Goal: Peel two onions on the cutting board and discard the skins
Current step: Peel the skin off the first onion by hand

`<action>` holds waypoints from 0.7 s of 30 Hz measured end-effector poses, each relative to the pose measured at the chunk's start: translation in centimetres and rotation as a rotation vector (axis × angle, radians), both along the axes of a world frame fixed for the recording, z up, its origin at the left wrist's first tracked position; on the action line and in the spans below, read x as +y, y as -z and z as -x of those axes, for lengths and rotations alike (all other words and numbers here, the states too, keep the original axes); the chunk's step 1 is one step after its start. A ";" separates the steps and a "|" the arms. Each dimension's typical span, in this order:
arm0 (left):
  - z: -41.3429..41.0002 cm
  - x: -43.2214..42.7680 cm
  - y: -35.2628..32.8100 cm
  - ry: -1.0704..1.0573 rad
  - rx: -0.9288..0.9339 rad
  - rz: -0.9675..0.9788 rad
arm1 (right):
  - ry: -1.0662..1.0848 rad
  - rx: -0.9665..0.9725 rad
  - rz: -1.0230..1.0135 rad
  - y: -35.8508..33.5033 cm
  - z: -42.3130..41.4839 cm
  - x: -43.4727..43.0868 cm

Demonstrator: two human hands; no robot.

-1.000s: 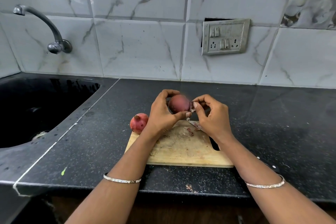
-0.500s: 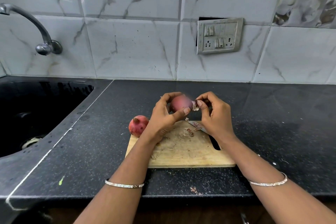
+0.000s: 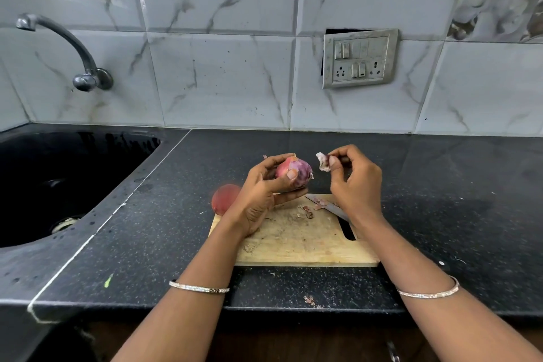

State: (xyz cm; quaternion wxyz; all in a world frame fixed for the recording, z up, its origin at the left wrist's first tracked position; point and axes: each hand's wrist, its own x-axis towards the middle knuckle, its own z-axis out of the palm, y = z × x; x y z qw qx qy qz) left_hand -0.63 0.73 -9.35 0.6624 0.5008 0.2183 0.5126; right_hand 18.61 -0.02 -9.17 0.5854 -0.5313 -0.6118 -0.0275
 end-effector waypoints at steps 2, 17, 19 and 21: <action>0.0 0.0 -0.2 0.004 -0.029 0.027 | -0.040 -0.006 -0.003 -0.2 0.2 -0.4; -0.4 0.2 -0.6 -0.068 -0.007 0.055 | -0.242 -0.081 -0.039 -0.7 1.2 -1.2; -0.4 0.2 -0.6 -0.083 -0.009 0.057 | -0.234 -0.073 -0.043 -0.7 1.3 -1.1; -0.4 0.3 -0.6 -0.083 -0.015 0.064 | -0.226 -0.069 -0.057 -0.7 1.3 -1.2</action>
